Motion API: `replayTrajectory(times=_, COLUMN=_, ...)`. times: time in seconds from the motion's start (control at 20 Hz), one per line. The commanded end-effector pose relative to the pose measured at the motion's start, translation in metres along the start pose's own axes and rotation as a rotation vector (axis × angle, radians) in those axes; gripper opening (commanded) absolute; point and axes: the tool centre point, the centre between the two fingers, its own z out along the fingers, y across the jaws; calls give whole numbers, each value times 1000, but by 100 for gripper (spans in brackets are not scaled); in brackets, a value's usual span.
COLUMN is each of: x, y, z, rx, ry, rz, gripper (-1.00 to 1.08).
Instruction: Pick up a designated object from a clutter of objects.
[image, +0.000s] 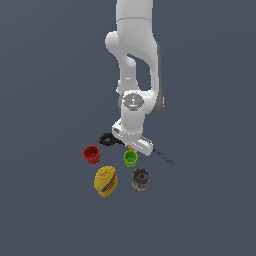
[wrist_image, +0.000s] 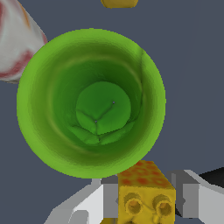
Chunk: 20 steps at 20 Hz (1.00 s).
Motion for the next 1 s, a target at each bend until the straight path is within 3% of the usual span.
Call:
replayTrajectory(times=0.0, x=1, y=-2, z=-6, rx=0, ry=0, rz=0, gripper=-100)
replayTrajectory(times=0.45, x=12, y=-13, z=-50, rx=-3, ry=-4, rz=-2, gripper=-100)
replayTrajectory(times=0.95, x=34, y=-37, z=-135, rx=-9, ry=-13, rz=-5, gripper=-100)
